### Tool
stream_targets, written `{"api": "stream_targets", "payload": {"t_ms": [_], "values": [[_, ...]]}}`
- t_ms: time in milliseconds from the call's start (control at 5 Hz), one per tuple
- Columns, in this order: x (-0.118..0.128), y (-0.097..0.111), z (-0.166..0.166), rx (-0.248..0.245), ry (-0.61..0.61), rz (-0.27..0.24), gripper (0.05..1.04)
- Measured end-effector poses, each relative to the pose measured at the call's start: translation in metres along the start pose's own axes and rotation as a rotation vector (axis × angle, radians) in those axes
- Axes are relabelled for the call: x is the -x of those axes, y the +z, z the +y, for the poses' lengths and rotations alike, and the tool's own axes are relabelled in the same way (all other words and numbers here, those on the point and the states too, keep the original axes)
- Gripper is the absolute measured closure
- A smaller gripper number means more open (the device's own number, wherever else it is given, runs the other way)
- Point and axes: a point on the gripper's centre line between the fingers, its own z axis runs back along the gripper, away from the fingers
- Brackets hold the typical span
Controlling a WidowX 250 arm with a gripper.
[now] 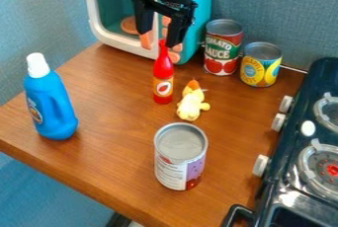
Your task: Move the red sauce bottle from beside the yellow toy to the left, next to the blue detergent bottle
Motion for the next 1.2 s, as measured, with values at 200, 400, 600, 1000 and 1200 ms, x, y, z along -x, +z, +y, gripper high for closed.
{"api": "stream_targets", "payload": {"t_ms": [200,400,600,1000,1200], "values": [[-0.004,-0.006,0.000,0.002,0.002,0.018,0.082],[-0.006,-0.013,0.000,-0.010,0.011,0.042,0.082],[-0.006,-0.017,-0.001,-0.011,0.015,0.053,0.082],[-0.012,-0.025,-0.005,0.010,0.026,0.033,0.419],[-0.012,-0.025,-0.006,0.024,0.029,0.029,0.696]]}}
